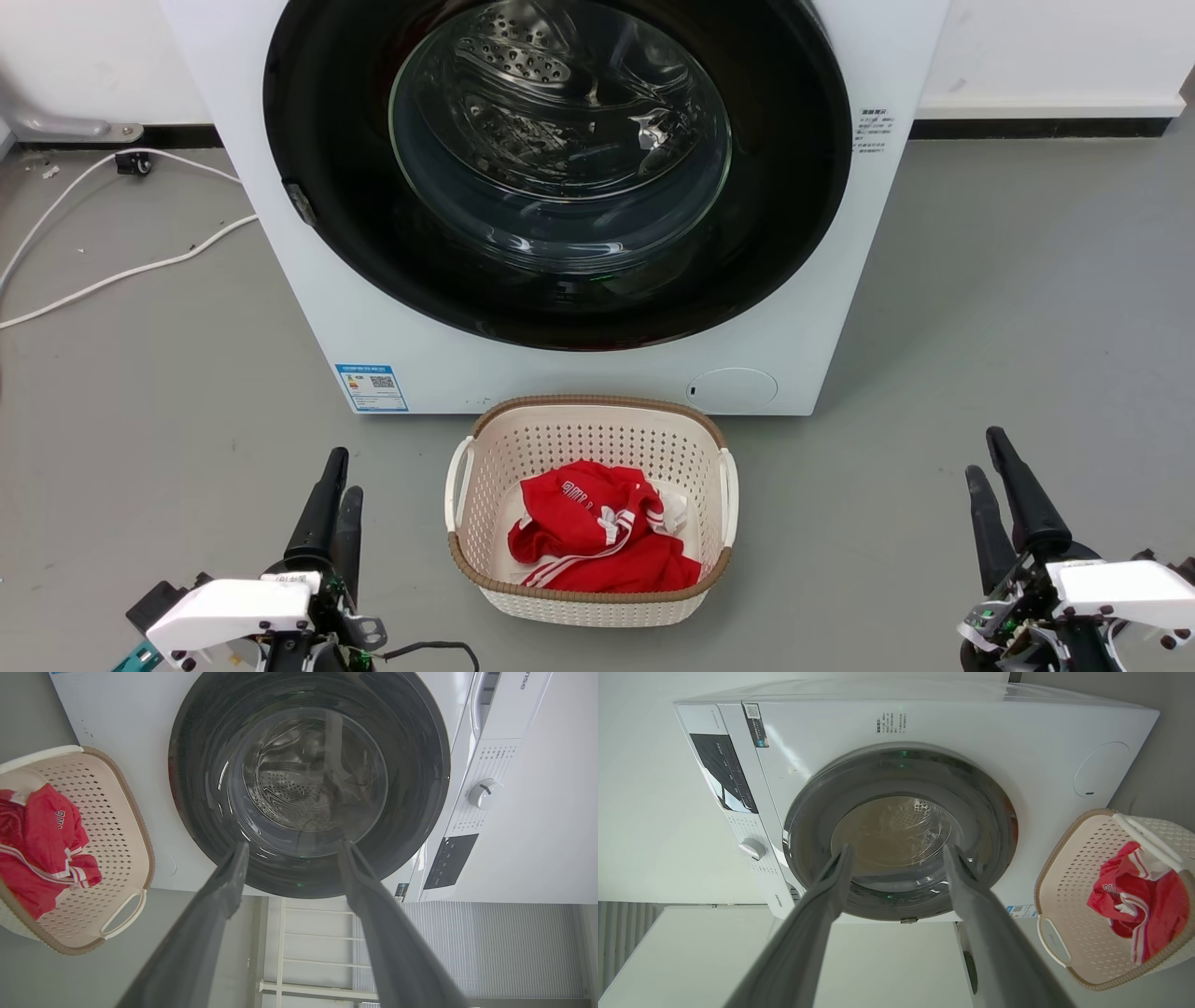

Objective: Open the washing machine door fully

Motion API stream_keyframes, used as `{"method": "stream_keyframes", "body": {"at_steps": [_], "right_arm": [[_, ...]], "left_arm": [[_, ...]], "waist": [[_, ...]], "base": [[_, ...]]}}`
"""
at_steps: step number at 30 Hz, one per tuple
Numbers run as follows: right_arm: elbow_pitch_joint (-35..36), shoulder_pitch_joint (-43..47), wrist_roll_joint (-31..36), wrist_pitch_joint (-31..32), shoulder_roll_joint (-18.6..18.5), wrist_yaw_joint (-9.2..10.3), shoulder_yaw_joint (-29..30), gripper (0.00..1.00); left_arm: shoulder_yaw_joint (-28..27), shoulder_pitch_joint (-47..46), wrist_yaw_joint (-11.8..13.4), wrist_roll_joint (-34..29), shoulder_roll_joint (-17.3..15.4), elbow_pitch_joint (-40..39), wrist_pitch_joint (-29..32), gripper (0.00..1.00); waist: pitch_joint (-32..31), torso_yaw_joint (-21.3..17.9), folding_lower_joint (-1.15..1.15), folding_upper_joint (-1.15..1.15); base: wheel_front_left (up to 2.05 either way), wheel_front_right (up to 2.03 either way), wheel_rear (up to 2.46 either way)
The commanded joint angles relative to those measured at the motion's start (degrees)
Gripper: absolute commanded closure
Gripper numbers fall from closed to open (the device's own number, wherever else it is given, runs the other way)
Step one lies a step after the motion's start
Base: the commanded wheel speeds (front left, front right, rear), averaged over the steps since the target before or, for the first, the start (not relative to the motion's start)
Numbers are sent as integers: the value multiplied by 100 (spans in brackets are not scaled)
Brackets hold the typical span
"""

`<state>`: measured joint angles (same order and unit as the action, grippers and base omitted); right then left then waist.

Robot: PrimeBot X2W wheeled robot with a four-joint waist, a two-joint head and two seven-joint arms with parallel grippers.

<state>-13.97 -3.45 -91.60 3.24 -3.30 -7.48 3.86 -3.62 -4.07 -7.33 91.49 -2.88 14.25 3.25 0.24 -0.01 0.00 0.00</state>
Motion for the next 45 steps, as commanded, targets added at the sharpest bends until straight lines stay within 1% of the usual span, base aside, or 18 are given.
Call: {"method": "stream_keyframes", "body": {"at_steps": [1, 6, 11, 21, 32, 40, 45], "right_arm": [[140, -76, 85, -52, -11, -1, -32, 0], [253, -53, 455, -182, -7, -1, -24, 0], [465, -49, 981, -302, -3, -1, -44, 0], [768, -1, 2343, -528, 0, -1, -207, 0], [950, 38, 3637, -750, 10, -1, -292, 0], [1000, 58, 4620, -897, 15, -2, -347, 0], [1004, 94, 5246, -980, 18, -1, -369, 0]], "left_arm": [[44, -132, -8, -77, -23, -136, -56, 0], [88, -146, -8, -481, -22, -270, -184, 0], [162, -162, -9, -1050, -21, -401, -306, 0], [186, -198, -11, -2064, -19, -673, -528, 0], [232, -195, -13, -3243, -16, -826, -750, 0], [326, -202, 89, -4091, -14, -859, -895, 0], [414, -205, 142, -4744, -13, -860, -981, 0]], "waist": [[1, 1, 0, 0], [5, 5, 0, 0], [12, 6, 0, 0], [32, 1, 0, 0], [57, 2, 0, 0], [66, 9, 0, 0], [50, 8, 0, 0]], "base": [[0, 0, 0], [0, 0, 0], [0, 0, 0], [0, 0, 0], [0, 0, 0], [0, 0, 0], [0, 0, 0]]}}
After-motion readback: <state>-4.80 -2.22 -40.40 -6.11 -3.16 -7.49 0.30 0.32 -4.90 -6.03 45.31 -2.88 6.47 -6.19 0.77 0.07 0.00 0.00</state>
